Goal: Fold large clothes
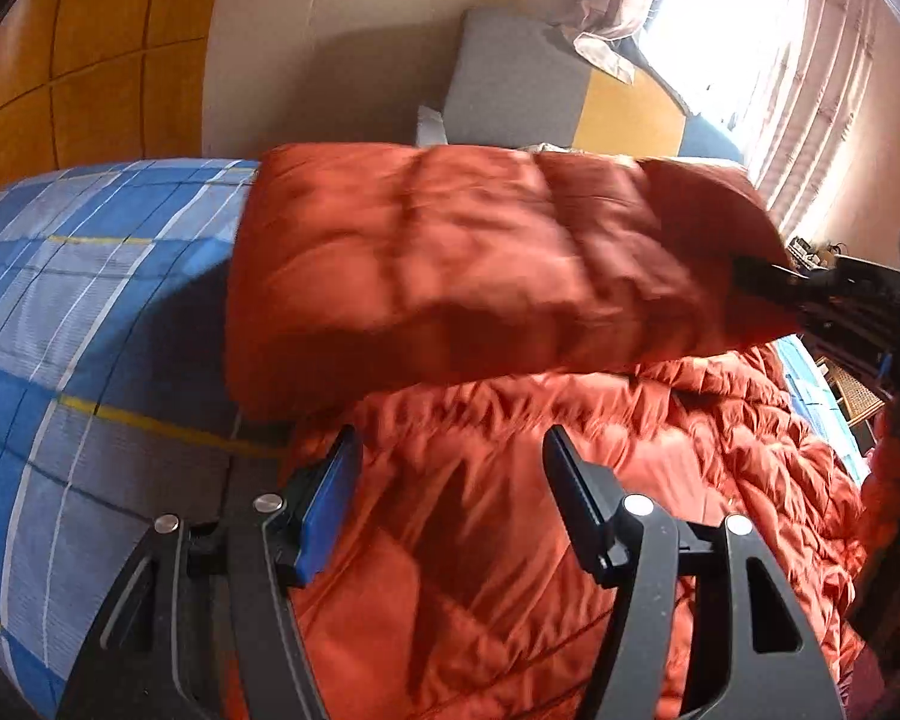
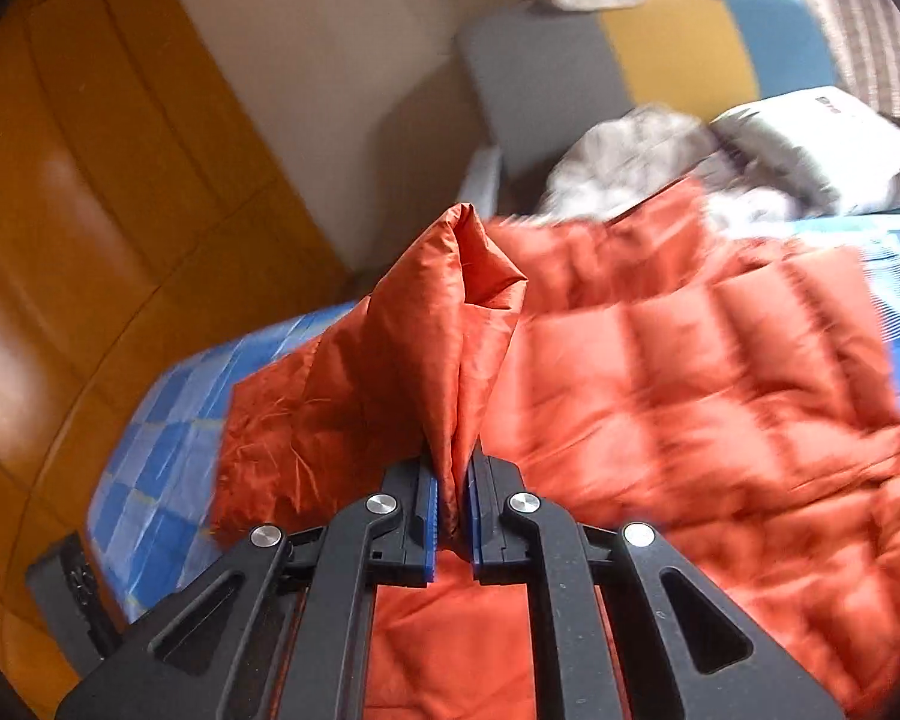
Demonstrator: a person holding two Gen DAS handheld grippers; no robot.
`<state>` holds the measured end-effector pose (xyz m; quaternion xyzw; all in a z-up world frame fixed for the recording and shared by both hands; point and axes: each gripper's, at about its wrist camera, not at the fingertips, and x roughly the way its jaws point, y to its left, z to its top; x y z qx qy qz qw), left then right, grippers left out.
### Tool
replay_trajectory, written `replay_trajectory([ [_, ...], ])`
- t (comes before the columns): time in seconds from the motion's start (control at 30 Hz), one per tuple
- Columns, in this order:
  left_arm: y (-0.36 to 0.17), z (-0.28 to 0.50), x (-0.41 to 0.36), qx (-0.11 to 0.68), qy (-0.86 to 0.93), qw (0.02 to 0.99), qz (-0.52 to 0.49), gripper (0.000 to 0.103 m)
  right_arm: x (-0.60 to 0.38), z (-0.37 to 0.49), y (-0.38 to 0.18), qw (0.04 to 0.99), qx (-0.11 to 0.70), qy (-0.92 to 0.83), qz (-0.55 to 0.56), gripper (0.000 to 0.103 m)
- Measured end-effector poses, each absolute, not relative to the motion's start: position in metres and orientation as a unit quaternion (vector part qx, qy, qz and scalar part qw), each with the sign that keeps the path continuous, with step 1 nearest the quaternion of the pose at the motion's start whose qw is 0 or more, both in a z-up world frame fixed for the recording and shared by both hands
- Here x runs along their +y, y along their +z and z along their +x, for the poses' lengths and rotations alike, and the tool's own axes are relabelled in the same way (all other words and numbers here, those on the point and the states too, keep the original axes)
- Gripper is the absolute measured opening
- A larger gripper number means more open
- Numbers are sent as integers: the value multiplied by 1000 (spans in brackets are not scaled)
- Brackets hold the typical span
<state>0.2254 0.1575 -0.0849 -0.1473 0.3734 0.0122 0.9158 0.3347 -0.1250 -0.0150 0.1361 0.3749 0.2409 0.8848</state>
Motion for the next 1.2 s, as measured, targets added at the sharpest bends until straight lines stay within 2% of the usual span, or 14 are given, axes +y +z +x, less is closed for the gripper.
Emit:
replay_trajectory([
  [0.33, -83, 246, 139, 380, 4, 915, -135, 62, -237, 357, -37, 901, 380, 118, 170, 6],
  [0.63, -64, 258, 140, 364, 9, 923, -125, 62, -260, 363, -67, 892, 410, 69, 175, 7],
  [0.67, -61, 262, 141, 361, 9, 924, -123, 62, -260, 362, -67, 893, 409, 66, 174, 9],
  [0.7, -59, 265, 141, 358, 11, 925, -122, 62, -259, 360, -66, 894, 409, 63, 170, 18],
  [0.73, -56, 269, 141, 355, 11, 927, -120, 62, -258, 357, -63, 897, 406, 56, 163, 34],
  [0.8, -50, 277, 141, 350, 12, 929, -117, 63, -259, 350, -56, 908, 388, 41, 151, 59],
  [0.93, -44, 295, 138, 346, 12, 932, -109, 64, -253, 337, -38, 928, 350, 30, 122, 61],
  [1.2, -44, 326, 133, 352, 17, 931, -98, 66, -207, 358, -45, 927, 364, 61, 71, 61],
])
